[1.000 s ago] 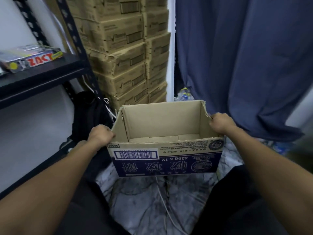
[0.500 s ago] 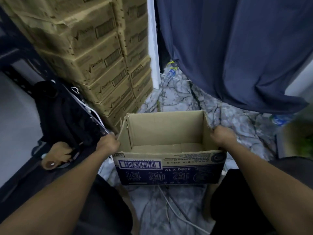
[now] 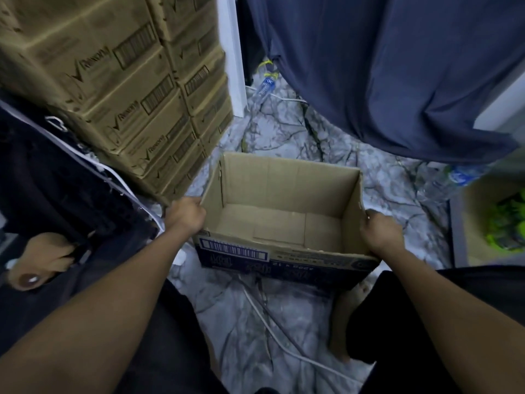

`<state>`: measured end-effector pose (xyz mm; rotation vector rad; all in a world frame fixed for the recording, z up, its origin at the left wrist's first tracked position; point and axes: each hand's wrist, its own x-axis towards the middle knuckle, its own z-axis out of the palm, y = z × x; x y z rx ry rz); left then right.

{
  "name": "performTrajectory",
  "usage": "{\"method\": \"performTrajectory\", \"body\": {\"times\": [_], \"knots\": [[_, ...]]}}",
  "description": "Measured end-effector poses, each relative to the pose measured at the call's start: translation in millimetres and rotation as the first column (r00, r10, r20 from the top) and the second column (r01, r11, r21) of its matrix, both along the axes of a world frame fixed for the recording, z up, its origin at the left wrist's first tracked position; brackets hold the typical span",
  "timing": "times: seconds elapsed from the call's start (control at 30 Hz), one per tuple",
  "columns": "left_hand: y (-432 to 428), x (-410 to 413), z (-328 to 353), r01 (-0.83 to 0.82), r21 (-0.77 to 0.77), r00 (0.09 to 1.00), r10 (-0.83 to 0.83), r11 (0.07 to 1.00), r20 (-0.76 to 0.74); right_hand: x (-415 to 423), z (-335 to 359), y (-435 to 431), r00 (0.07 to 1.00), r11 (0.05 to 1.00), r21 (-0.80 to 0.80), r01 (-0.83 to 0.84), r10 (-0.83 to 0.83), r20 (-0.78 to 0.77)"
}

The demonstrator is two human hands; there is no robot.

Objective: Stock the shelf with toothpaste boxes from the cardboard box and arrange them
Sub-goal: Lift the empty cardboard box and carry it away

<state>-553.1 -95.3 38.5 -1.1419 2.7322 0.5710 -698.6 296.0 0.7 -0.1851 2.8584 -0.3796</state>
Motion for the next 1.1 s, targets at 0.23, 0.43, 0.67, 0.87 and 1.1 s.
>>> {"method": "performTrajectory", "body": {"times": [0.23, 0.43, 0.67, 0.87, 1.1], "knots": [[0, 7, -38, -0.127, 0.157, 0.99, 0.136, 0.979, -0.048, 1, -13, -25, 0.951, 0.972, -0.231, 0.035, 0.038, 0.307], [25, 23, -76, -0.513, 0.427, 0.826, 0.564, 0.745, 0.008, 5, -19, -54, 0.912, 0.986, -0.166, 0.02, 0.05, 0.408], [30, 21, -80, -0.419, 0.773, 0.636, 0.762, 0.476, -0.125, 8, -47, -95, 0.865, 0.945, -0.314, 0.093, 0.08, 0.496], [0, 27, -99, -0.382, 0.733, 0.703, 0.692, 0.563, -0.165, 14, -61, -138, 0.806, 0.846, -0.469, 0.253, 0.084, 0.586], [-13, 31, -116, -0.313, 0.7, 0.75, 0.619, 0.642, -0.232, 24, -80, -184, 0.819, 0.79, -0.533, 0.302, 0.071, 0.569]]}}
